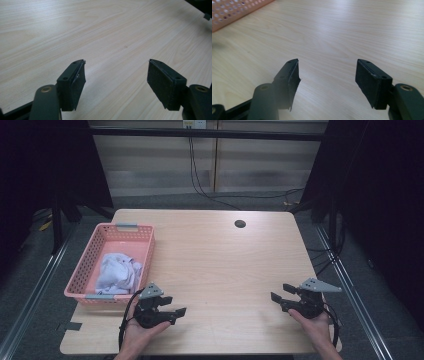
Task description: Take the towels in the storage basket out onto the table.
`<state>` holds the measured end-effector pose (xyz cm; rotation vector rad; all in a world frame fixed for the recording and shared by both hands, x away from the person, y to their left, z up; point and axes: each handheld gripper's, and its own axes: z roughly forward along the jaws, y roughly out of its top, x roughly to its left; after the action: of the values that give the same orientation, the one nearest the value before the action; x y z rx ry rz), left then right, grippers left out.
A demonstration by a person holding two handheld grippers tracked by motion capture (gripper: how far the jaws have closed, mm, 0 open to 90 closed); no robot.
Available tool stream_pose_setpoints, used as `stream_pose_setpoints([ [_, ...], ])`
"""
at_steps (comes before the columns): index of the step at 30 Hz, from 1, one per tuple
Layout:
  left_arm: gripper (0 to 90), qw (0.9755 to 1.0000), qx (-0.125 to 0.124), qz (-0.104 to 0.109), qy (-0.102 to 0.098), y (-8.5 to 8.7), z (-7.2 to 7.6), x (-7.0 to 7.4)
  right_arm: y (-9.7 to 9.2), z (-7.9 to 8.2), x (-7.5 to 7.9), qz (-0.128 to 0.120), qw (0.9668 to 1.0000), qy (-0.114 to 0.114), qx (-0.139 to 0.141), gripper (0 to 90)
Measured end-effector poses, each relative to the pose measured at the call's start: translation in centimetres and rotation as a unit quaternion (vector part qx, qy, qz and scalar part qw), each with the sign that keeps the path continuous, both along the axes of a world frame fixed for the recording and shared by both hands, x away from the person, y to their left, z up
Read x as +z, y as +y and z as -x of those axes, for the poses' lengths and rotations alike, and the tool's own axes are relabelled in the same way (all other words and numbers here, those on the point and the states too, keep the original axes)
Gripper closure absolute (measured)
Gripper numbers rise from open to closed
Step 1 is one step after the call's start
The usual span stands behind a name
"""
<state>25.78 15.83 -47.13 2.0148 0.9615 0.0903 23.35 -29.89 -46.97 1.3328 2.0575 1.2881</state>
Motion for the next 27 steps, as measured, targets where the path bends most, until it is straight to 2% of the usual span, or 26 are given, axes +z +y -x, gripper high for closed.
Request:
stream_pose_setpoints([
  [8, 31.0, 0.9999, -0.002, -0.011, 0.002, 0.3, 0.1, 0.0, 0.2, 0.1, -0.1, -0.003, 0.9997, 0.011, 0.019, 31.7],
  [11, 30.9, 1.0000, -0.003, 0.001, 0.005, 0.4, 0.3, 0.4, 0.3, 0.4, 0.0, -0.002, 0.9998, 0.014, 0.016, 29.5],
  [15, 29.6, 0.9998, 0.013, 0.014, 0.002, 0.6, 0.0, 1.2, 0.3, 0.8, 0.0, 0.000, 0.9996, 0.016, 0.021, 26.6],
  [17, 28.0, 0.9995, 0.017, 0.025, 0.003, 0.9, -0.3, 1.7, 0.3, 1.0, 0.0, 0.001, 0.9996, 0.017, 0.020, 25.6],
  [18, 28.3, 0.9996, 0.014, 0.024, 0.003, 1.1, -0.4, 2.0, 0.3, 1.1, 0.0, -0.002, 0.9996, 0.017, 0.020, 25.6],
  [21, 30.8, 0.9996, 0.008, 0.025, -0.009, 1.7, -0.5, 3.0, 0.3, 1.2, 0.1, 0.003, 0.9997, 0.014, 0.022, 25.5],
  [23, 32.0, 0.9994, 0.021, 0.018, -0.021, 2.1, -0.5, 3.6, 0.3, 1.1, 0.1, 0.000, 0.9996, 0.017, 0.024, 25.4],
  [25, 31.8, 0.9995, 0.018, 0.014, -0.024, 2.5, -0.6, 4.1, 0.3, 1.1, 0.1, -0.001, 0.9995, 0.017, 0.026, 24.9],
  [27, 30.4, 0.9992, 0.028, 0.006, -0.029, 2.7, -0.7, 4.5, 0.4, 1.2, 0.1, -0.002, 0.9995, 0.015, 0.029, 24.1],
])
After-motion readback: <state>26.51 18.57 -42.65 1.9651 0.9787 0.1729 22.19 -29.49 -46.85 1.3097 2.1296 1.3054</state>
